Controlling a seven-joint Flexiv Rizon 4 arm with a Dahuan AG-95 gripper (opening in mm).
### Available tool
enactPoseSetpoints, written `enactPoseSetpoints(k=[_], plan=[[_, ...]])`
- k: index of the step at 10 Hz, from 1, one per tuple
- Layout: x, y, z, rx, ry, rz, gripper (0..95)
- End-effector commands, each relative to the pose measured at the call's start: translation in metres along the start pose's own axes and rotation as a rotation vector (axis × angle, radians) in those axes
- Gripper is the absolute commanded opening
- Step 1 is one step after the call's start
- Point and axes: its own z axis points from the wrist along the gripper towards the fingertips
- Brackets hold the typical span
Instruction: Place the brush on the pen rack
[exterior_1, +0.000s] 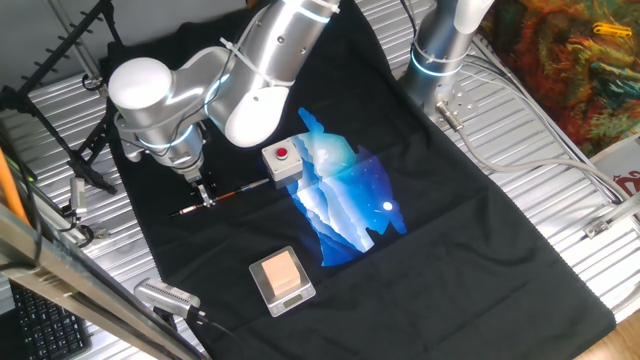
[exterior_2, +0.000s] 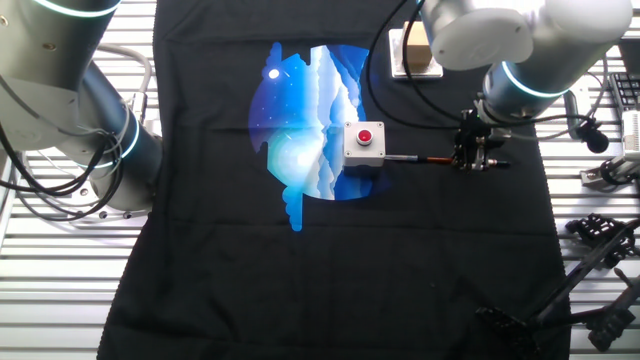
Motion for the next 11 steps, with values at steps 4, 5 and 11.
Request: enactPoseSetpoints(k=[4, 5, 11], plan=[[-0.003, 0.004, -0.009, 0.015, 0.0, -0.012, 0.0], [-0.005, 0.006, -0.013, 0.017, -0.002, -0.013, 0.0], [-0.038, 0.009, -0.073, 0.019, -0.008, -0.045, 0.0]])
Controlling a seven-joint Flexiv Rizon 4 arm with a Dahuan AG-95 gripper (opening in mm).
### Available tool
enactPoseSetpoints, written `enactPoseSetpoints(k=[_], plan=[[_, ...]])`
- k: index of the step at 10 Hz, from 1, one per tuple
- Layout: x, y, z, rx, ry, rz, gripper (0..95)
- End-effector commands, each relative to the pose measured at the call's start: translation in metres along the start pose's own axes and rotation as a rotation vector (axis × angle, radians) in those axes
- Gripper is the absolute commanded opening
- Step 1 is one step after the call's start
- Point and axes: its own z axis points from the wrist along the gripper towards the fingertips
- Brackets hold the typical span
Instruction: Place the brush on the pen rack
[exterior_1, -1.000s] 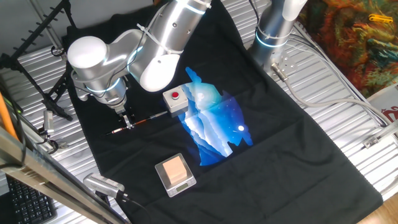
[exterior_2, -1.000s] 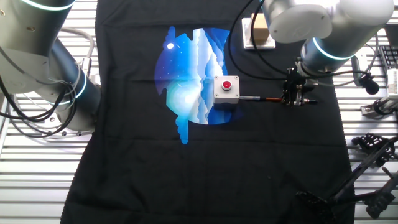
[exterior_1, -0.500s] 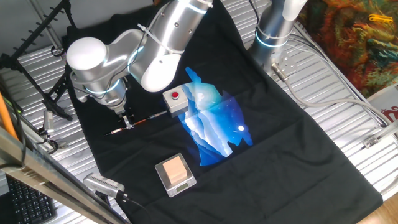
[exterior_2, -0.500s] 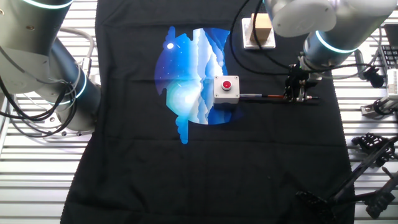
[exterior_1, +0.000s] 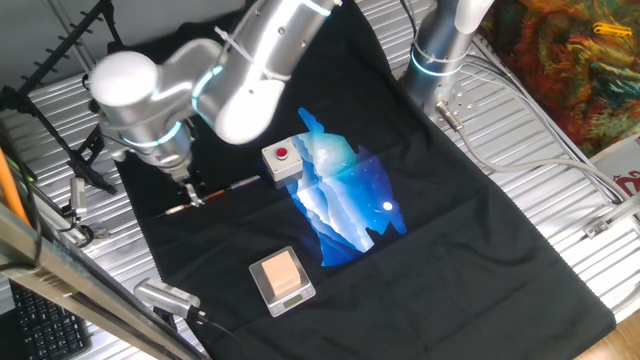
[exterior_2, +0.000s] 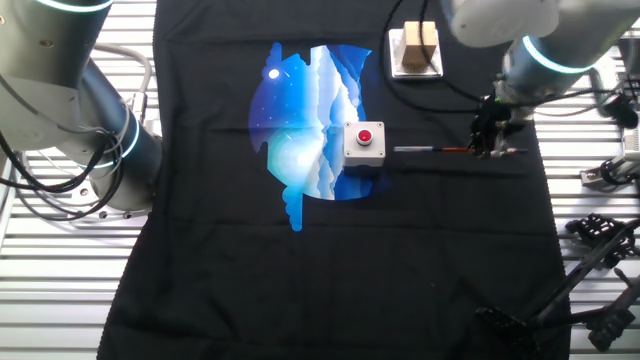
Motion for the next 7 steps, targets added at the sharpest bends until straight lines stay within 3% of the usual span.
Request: enactPoseSetpoints(k=[1, 3, 7], plan=[[-0.008, 0.0, -0.017, 0.001, -0.006, -0.006, 0.0], [-0.008, -0.004, -0.04, 0.004, -0.012, -0.013, 0.0], [0.004, -0.004, -0.049, 0.028, -0.055, -0.013, 0.0]])
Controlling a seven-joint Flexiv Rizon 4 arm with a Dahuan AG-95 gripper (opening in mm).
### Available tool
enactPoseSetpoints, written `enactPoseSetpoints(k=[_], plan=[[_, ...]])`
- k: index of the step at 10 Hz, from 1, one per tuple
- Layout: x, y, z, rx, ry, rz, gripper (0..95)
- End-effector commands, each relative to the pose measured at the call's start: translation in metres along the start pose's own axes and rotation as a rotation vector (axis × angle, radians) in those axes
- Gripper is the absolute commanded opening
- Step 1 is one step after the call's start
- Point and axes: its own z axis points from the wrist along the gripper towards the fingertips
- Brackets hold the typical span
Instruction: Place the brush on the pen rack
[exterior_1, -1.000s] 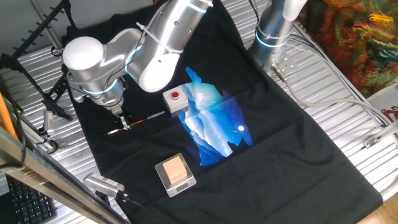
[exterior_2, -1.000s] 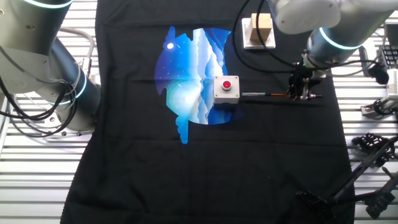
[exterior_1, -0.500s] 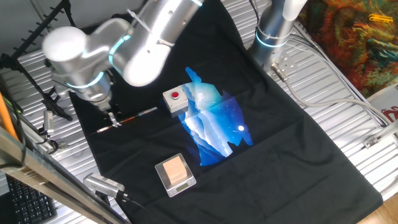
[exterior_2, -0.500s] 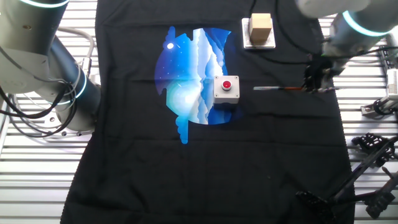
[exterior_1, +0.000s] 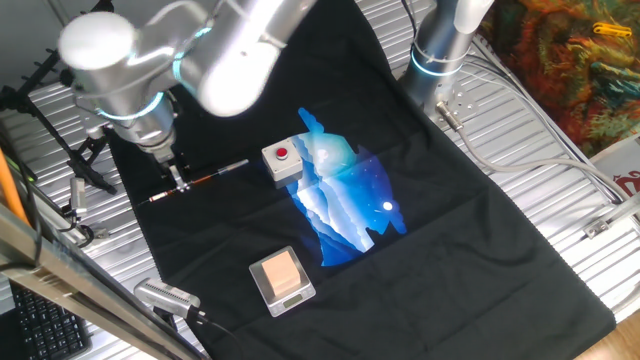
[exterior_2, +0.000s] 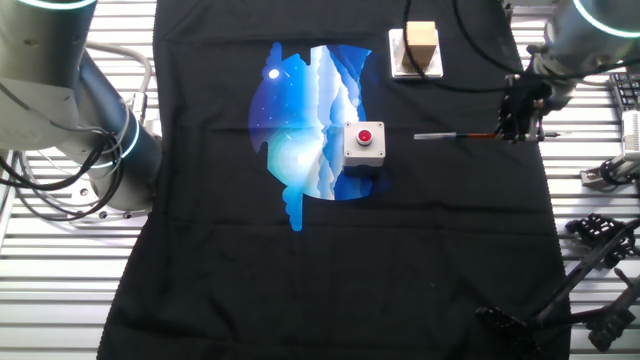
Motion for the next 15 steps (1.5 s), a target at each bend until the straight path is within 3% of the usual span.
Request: enactPoseSetpoints(k=[1, 3, 5, 15], plan=[[0.001, 0.0006, -0.0005, 0.007, -0.016, 0.011, 0.0], [0.0041, 0.002, -0.0012, 0.023, -0.042, 0.012, 0.0], [0.0037, 0.0017, -0.001, 0.018, -0.054, 0.017, 0.0], [0.0107, 0.0015, 0.0001, 0.009, -0.061, 0.043, 0.0]])
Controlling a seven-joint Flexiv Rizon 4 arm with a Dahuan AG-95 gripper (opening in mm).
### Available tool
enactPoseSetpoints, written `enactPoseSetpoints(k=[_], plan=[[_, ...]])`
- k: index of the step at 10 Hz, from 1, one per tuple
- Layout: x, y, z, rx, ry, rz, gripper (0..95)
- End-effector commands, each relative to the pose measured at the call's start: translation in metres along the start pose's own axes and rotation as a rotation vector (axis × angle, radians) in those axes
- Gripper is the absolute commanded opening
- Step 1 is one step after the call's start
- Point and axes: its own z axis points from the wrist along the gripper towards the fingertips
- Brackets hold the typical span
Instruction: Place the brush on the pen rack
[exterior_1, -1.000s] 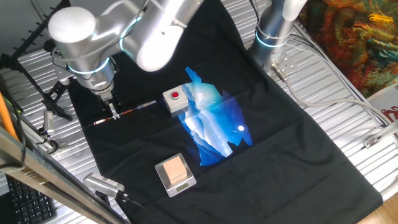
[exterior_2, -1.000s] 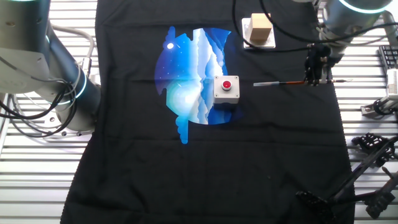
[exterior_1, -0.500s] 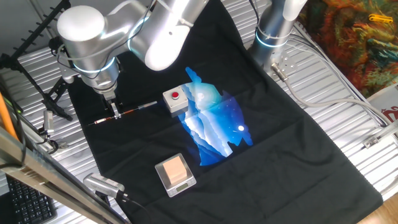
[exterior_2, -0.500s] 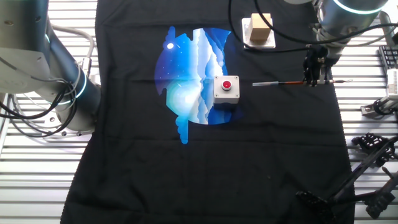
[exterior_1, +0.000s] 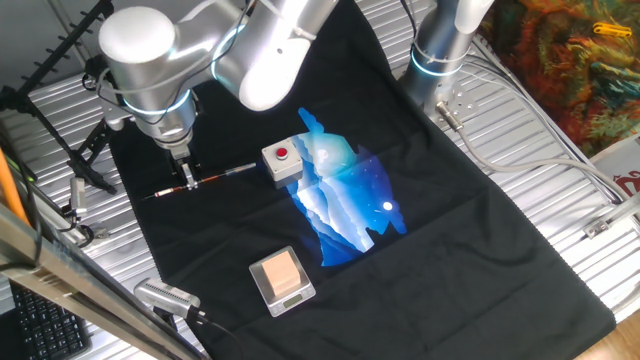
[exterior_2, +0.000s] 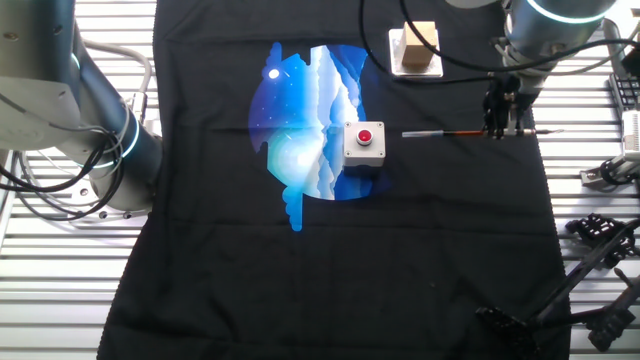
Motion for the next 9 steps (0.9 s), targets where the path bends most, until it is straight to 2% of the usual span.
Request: enactPoseSetpoints(k=[1, 2, 4, 6, 9], plan=[[-0.0003, -0.0001, 0.0005, 0.003, 0.001, -0.01, 0.0], [-0.0003, -0.0001, 0.0005, 0.028, 0.0, -0.042, 0.0], [-0.0003, -0.0001, 0.0005, 0.002, 0.004, -0.097, 0.0], [-0.0003, -0.0001, 0.0005, -0.01, 0.007, -0.119, 0.0], [-0.0003, -0.0001, 0.0005, 0.017, -0.02, -0.067, 0.0]])
